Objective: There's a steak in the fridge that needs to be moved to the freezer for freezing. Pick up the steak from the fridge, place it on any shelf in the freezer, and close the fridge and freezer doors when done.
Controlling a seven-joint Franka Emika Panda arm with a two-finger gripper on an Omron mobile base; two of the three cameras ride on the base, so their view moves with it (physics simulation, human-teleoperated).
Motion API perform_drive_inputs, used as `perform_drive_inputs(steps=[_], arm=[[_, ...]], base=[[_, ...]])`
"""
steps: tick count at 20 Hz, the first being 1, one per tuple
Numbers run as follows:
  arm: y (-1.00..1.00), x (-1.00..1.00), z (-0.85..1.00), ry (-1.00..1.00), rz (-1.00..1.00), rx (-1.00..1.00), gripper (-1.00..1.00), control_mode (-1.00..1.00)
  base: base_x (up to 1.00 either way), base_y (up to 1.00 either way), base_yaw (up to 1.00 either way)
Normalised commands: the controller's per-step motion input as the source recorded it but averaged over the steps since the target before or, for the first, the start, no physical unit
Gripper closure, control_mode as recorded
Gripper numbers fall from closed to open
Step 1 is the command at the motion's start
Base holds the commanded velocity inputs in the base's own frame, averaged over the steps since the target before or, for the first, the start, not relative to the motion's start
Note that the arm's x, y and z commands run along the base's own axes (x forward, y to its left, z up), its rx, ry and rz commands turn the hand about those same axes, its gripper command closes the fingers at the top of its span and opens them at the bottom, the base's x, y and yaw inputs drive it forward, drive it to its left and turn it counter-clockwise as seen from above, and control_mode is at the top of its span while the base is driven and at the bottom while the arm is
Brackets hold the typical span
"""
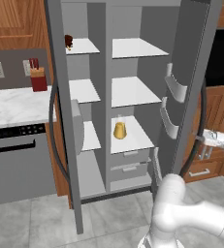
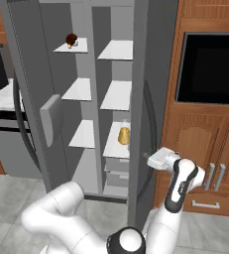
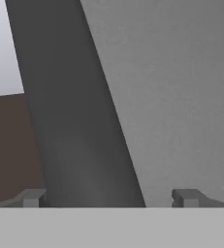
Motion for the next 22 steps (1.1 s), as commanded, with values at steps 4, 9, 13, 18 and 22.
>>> perform_drive_inputs(steps=[4,9,13,18,22], arm=[[1.00,0.00,-0.01,0.00,-0.05,0.00,-1.00,-1.00],[1.00,0.09,0.00,0.00,-0.08,0.00,-1.00,-1.00],[1.00,0.23,0.00,0.04,-0.09,0.00,-1.00,-1.00],[1.00,0.29,-0.02,0.11,-0.09,0.00,-1.00,-1.00],[1.00,0.33,-0.01,0.15,-0.10,0.00,-1.00,-1.00]], base=[[0.00,0.00,0.00],[0.00,0.00,0.00],[0.00,0.00,0.00],[0.00,0.00,0.00],[0.00,0.00,0.00]])
